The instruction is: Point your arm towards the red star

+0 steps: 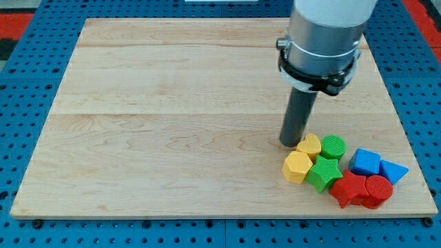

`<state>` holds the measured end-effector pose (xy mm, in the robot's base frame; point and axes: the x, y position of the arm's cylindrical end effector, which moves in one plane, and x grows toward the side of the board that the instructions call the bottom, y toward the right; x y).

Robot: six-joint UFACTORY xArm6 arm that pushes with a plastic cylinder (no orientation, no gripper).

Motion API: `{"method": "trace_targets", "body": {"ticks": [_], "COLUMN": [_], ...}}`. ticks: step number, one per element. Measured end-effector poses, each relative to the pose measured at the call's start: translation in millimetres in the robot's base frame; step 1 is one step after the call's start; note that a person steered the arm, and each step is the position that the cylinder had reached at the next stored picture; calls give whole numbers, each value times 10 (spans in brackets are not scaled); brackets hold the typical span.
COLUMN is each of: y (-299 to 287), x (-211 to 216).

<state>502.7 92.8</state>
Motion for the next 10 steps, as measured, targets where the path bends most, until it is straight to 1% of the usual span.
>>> {"method": "trace_targets", "body": {"ticks": [1,2,3,5,7,8,10], "y": [-547,-808,-780,-705,347,471,513], "x": [123,639,1151,1164,1155,1154,1163]}}
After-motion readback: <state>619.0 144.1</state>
